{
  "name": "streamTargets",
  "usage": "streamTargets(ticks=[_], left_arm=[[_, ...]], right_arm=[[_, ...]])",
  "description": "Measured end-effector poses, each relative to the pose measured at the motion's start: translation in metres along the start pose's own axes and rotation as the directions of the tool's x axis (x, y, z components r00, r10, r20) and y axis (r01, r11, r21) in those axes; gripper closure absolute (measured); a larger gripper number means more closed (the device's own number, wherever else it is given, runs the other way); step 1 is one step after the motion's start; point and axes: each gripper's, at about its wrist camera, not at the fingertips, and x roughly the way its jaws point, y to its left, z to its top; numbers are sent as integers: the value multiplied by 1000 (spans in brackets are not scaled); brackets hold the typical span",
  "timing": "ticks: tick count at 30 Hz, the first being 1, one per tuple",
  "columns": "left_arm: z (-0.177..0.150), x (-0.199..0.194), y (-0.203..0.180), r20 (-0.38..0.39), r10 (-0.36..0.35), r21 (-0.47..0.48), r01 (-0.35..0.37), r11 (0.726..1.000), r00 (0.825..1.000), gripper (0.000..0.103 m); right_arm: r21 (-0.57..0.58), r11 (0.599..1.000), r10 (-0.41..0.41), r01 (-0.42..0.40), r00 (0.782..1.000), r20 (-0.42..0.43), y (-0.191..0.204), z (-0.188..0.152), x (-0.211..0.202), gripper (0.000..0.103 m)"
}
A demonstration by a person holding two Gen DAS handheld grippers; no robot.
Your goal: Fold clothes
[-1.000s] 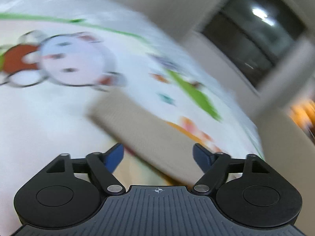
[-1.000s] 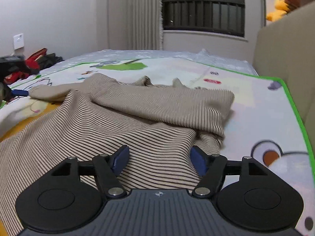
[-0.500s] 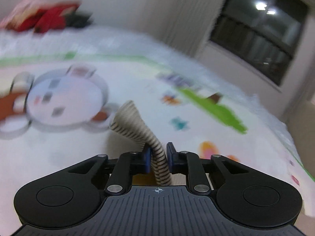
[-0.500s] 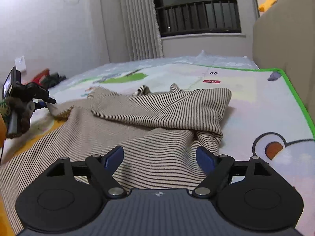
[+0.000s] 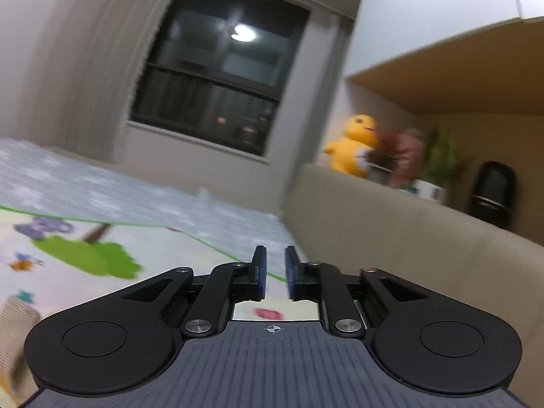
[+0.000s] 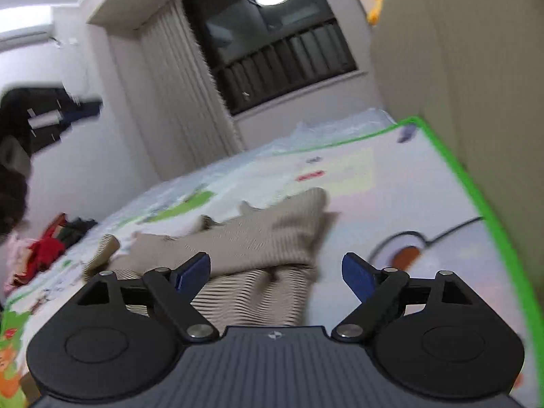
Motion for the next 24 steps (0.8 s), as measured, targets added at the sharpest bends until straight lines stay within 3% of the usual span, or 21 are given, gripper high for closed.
streamTargets(ticks=[1, 2, 3, 4, 5, 6, 8, 11, 12, 16, 19, 21, 23, 24], left_arm=[[-6, -2, -1, -12, -2, 0, 2, 1000, 1000, 84], [-14, -7, 6, -27, 43, 11, -43, 999, 999, 79], [-23, -11, 13, -42, 88, 23, -87, 996, 995, 66], [-32, -15, 21, -56, 138, 37, -136, 990, 989, 60], [-42, -20, 35, -62, 218, 55, -214, 975, 974, 56], [-51, -25, 48, -67, 289, 74, -284, 956, 955, 55], [-70, -37, 78, -80, 434, 115, -424, 898, 897, 52], [-95, -48, 116, -116, 559, 180, -536, 825, 821, 50], [-101, -48, 122, -130, 575, 207, -545, 812, 808, 50], [-109, -31, 141, -170, 593, 274, -540, 796, 787, 44], [-97, -16, 170, -214, 599, 109, -591, 799, 771, 37], [-92, -5, 185, -230, 608, 89, -606, 791, 760, 28], [-95, 11, 194, -261, 613, 118, -606, 787, 745, 30], [-99, 16, 197, -279, 615, 126, -607, 784, 737, 37]], right_arm=[[-25, 1000, -11, 11, 1000, -3, 1, 2, 0, 23], [-58, 998, -19, 19, 1000, -5, 4, 3, 0, 23], [-80, 996, -27, 27, 1000, -5, 6, 4, 1, 23], [-83, 996, -37, 36, 999, -11, 6, 3, 5, 23], [-79, 996, -49, 47, 999, -20, 4, 0, 9, 23], [-75, 995, -61, 59, 998, -29, 3, -2, 13, 23], [-59, 995, -78, 74, 995, -61, -1, -7, 21, 23], [-28, 998, -64, 62, 996, -69, -7, -7, 22, 22], [-22, 998, -64, 62, 995, -74, -8, -7, 23, 22], [-9, 998, -67, 67, 994, -89, -11, -8, 27, 21], [-6, 998, -65, 65, 994, -88, -11, -9, 27, 20], [-4, 998, -64, 64, 994, -86, -11, -9, 27, 20], [0, 998, -61, 61, 994, -86, -11, -9, 27, 19], [2, 998, -59, 60, 994, -86, -11, -9, 26, 19]])
